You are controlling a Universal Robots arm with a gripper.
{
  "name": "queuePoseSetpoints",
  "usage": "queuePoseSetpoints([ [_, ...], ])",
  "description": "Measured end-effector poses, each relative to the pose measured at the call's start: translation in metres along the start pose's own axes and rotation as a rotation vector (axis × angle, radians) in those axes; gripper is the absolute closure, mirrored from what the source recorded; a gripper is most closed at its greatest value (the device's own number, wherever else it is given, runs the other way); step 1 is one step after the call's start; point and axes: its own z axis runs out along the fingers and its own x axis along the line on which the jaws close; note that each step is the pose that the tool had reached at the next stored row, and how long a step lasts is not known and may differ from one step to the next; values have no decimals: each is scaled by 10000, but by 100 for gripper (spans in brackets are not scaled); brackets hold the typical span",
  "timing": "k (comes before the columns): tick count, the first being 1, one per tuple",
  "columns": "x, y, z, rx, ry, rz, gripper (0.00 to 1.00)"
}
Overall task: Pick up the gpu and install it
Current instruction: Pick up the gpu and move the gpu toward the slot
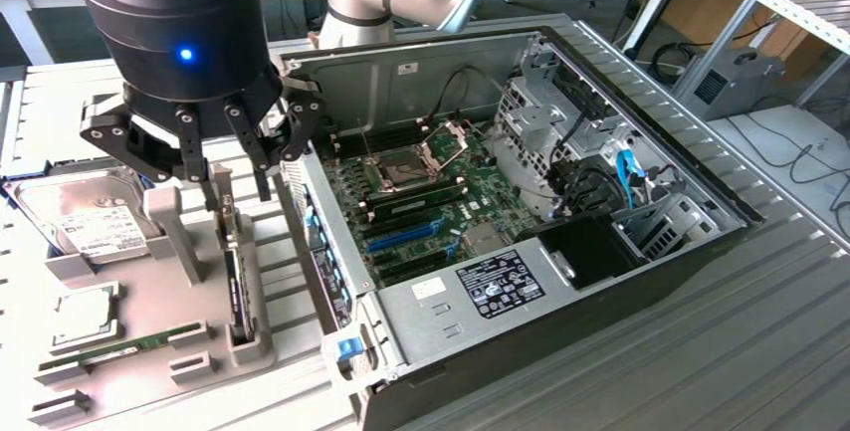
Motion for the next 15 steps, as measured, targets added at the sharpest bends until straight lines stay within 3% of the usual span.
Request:
queuePoseSetpoints([
  [15, 2, -3, 70, 0, 0, 0, 58],
])
